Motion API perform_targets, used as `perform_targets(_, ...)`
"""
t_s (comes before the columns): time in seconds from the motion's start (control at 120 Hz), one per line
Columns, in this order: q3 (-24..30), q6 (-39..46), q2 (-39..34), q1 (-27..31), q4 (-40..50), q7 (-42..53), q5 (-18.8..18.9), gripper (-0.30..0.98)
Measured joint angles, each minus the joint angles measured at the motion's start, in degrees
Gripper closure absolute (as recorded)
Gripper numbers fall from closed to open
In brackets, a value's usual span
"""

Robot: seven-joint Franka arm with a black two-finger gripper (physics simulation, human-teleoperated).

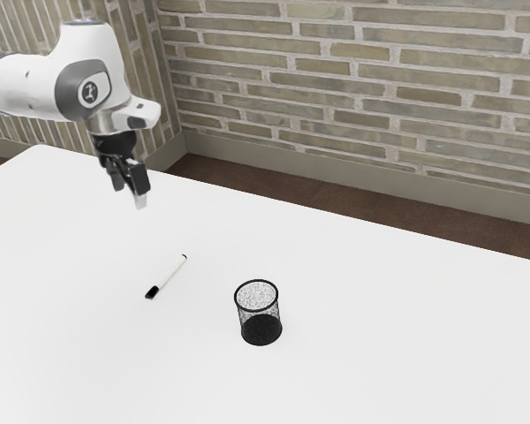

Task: Put the marker into the pen holder.

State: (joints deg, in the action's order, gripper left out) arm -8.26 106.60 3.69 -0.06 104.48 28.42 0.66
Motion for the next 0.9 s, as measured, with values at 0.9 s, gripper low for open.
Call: perform_targets(0.9,-0.76,22.08,29.23,0.77,-7.70,-21.68,-2.94,0.42)
